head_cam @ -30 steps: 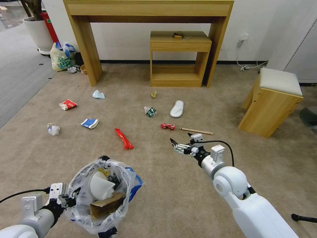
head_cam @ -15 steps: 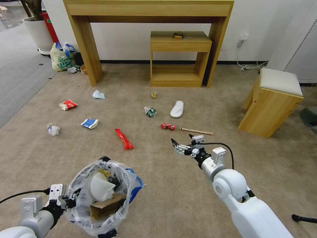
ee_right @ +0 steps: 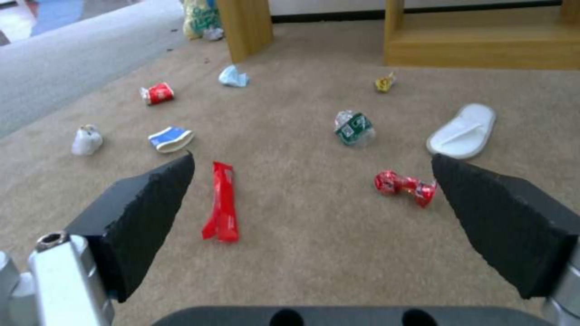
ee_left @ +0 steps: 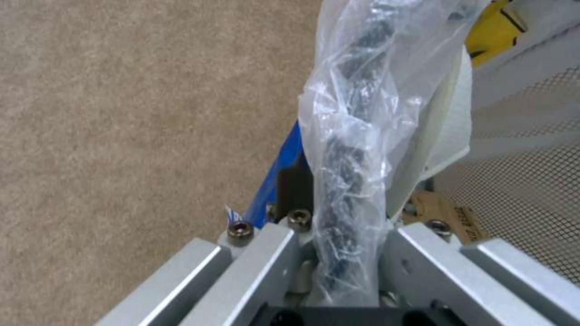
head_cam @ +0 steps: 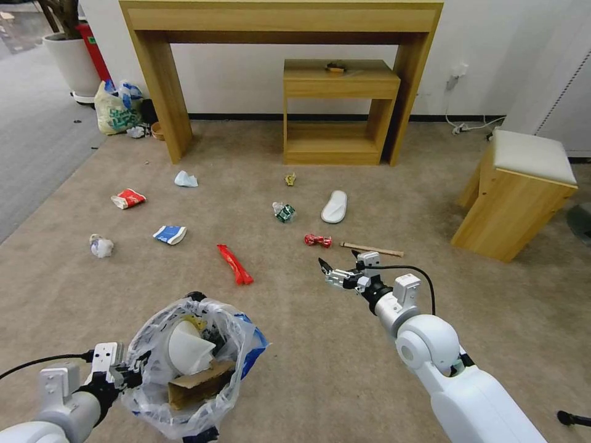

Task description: Pick up the trash bin and place the garbage on the floor into it.

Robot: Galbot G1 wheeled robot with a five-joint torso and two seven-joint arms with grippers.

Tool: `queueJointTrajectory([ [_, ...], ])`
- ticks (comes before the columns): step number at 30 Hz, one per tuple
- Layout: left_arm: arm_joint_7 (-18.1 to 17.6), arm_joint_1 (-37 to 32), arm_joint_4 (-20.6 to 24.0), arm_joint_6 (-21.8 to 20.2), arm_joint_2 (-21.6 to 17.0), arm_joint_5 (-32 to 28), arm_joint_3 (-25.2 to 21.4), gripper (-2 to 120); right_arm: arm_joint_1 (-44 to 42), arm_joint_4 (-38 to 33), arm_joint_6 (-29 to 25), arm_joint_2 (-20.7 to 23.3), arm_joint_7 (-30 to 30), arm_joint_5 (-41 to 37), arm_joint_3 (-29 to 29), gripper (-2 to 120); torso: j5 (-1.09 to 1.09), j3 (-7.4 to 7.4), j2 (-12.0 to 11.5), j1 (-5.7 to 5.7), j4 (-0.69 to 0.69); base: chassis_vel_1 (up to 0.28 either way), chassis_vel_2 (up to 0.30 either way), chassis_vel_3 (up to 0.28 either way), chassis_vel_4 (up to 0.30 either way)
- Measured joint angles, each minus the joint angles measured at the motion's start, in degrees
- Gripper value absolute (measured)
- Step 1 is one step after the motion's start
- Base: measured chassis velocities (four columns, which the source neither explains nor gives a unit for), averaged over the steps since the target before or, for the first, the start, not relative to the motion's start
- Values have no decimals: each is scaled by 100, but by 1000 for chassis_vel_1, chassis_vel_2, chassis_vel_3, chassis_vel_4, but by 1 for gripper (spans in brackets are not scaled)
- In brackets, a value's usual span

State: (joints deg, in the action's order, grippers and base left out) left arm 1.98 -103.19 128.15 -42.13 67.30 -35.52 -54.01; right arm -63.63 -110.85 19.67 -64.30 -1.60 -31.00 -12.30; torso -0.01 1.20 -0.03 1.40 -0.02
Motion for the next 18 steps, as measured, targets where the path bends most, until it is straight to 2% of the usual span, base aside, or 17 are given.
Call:
queueJointTrajectory([
  [10, 13, 0, -3, 0, 9, 38, 14, 0, 39, 46, 1, -9, -12, -23, 25, 100, 1, -1, 0, 0, -3, 9, 74, 8, -80],
  [12, 53, -6, -1, 0, 37, 91, 34, 0, 105, 120, 11, -37, -31, -57, 59, 100, 2, 0, 0, 0, 1, -3, 77, 0, -106],
  [18, 88, -18, 3, 0, 44, 118, 29, 0, 129, 155, 24, -85, -39, -65, 89, 100, 1, -1, 0, 0, 0, -16, 126, 19, -133],
])
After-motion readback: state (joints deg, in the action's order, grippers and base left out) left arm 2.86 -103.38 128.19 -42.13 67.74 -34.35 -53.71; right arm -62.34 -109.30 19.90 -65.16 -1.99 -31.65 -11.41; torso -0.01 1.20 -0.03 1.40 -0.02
